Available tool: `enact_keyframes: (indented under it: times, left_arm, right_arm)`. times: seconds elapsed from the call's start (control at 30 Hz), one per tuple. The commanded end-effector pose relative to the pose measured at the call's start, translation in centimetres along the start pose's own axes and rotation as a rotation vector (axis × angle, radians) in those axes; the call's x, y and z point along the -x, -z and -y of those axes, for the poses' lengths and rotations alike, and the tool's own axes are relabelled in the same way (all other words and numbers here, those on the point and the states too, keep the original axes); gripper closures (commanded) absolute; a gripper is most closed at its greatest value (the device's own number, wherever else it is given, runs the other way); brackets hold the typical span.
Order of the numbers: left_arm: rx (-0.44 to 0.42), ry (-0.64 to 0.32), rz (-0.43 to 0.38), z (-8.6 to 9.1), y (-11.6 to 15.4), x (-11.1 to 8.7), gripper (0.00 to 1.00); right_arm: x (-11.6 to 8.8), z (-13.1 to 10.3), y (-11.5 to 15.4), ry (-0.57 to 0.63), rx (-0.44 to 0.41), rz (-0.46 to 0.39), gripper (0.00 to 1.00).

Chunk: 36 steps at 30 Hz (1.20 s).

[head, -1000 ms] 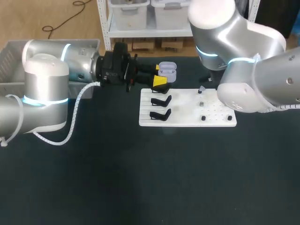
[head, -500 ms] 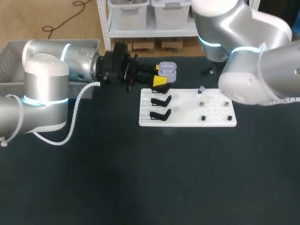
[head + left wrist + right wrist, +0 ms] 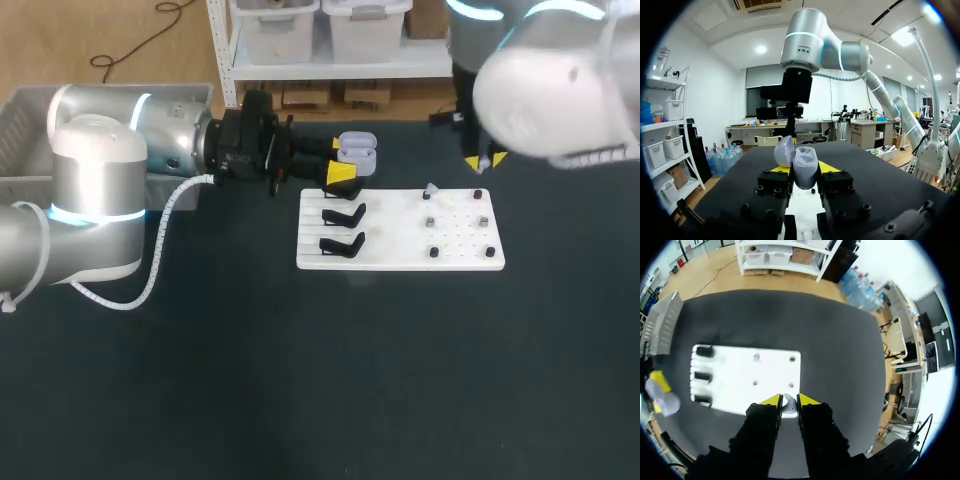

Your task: Pick up each earbud case from the left stands, insert the matching earbuds, close the lid, and place the case in the box.

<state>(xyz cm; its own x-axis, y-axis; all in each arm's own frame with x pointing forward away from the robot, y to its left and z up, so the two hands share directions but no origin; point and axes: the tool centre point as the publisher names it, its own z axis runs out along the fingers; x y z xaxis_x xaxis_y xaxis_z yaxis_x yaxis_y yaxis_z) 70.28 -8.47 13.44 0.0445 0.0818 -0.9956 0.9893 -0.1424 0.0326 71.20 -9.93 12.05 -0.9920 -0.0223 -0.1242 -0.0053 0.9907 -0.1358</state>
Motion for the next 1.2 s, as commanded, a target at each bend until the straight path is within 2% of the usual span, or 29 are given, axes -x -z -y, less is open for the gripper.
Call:
enact_keyframes:
  times: [0.03, 0.67, 0.73, 0.8, 0.9, 1.03, 1.2]
  left_arm:
    - [-0.001, 0.0, 0.0, -0.1, 0.0, -0.1, 1.0]
    - [-0.001, 0.0, 0.0, -0.1, 0.0, -0.1, 1.0]
    - [-0.001, 0.0, 0.0, -0.1, 0.0, -0.1, 1.0]
    - [-0.001, 0.0, 0.0, -0.1, 0.0, -0.1, 1.0]
    - [-0.001, 0.0, 0.0, -0.1, 0.0, -0.1, 1.0]
    - [-0.001, 0.0, 0.0, -0.1, 0.0, -0.1, 1.0]
    - [-0.001, 0.0, 0.0, -0.1, 0.0, -0.1, 1.0]
  right_arm:
    - [-0.4, 1.0, 1.6, 0.003, 0.038, -0.006, 1.0]
    - [-0.4, 1.0, 1.6, 0.003, 0.038, -0.006, 1.0]
    - [-0.3, 0.8, 3.8, -0.008, 0.025, 0.01, 1.0]
    - [-0.5, 0.5, 5.7, -0.008, -0.072, 0.04, 1.0]
    - [-0.9, -0.1, 7.7, -0.083, -0.093, 0.008, 1.0]
    - [-1.8, -1.1, 8.9, -0.174, -0.147, -0.032, 1.0]
    - [-3.0, -2.4, 9.9, -0.263, -0.128, -0.049, 1.0]
